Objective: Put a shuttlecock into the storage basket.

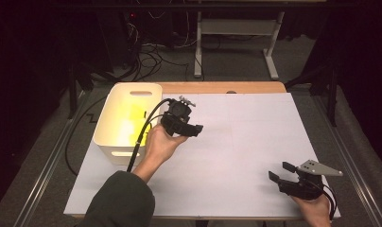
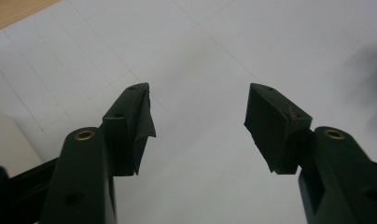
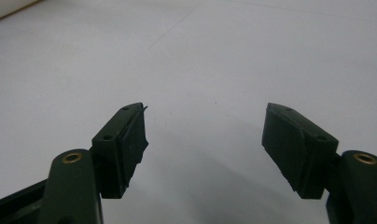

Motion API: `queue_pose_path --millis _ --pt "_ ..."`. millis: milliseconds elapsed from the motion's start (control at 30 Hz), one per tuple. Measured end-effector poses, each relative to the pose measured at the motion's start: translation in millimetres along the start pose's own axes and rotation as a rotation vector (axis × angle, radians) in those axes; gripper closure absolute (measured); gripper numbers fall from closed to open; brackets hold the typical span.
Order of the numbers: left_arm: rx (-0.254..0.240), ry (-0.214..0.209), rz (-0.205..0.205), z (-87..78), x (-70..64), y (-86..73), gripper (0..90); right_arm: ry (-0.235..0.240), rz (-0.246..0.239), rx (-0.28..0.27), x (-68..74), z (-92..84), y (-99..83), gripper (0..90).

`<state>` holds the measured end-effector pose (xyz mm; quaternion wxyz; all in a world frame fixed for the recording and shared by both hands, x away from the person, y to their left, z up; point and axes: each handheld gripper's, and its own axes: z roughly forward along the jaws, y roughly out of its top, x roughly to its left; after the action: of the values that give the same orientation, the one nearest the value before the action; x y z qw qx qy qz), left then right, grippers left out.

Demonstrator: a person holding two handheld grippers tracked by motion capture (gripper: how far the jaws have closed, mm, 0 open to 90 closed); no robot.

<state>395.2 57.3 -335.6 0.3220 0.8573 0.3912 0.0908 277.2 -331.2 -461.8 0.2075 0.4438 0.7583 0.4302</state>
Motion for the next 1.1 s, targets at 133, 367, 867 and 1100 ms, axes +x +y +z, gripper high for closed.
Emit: queue_pose_path --millis 133,367,867,1100 --pt "0.002 -0.004 0.002 1.9 -1.8 -1.5 41.6 0.001 0.000 -0.001 0.1 -0.1 0.0 31.0" --pt "-0.006 -0.010 0.005 3.5 -5.6 -4.4 41.5 0.001 -0.001 -0.003 0.1 -0.3 0.0 31.0" --pt "0.002 -0.019 0.014 12.5 -14.2 -15.7 41.3 0.001 -0.002 -0.003 0.0 -0.1 0.0 31.0" --pt "0.012 -0.025 0.014 17.2 -16.1 -21.6 41.3 0.001 -0.001 -0.004 0.1 -0.3 0.0 31.0"
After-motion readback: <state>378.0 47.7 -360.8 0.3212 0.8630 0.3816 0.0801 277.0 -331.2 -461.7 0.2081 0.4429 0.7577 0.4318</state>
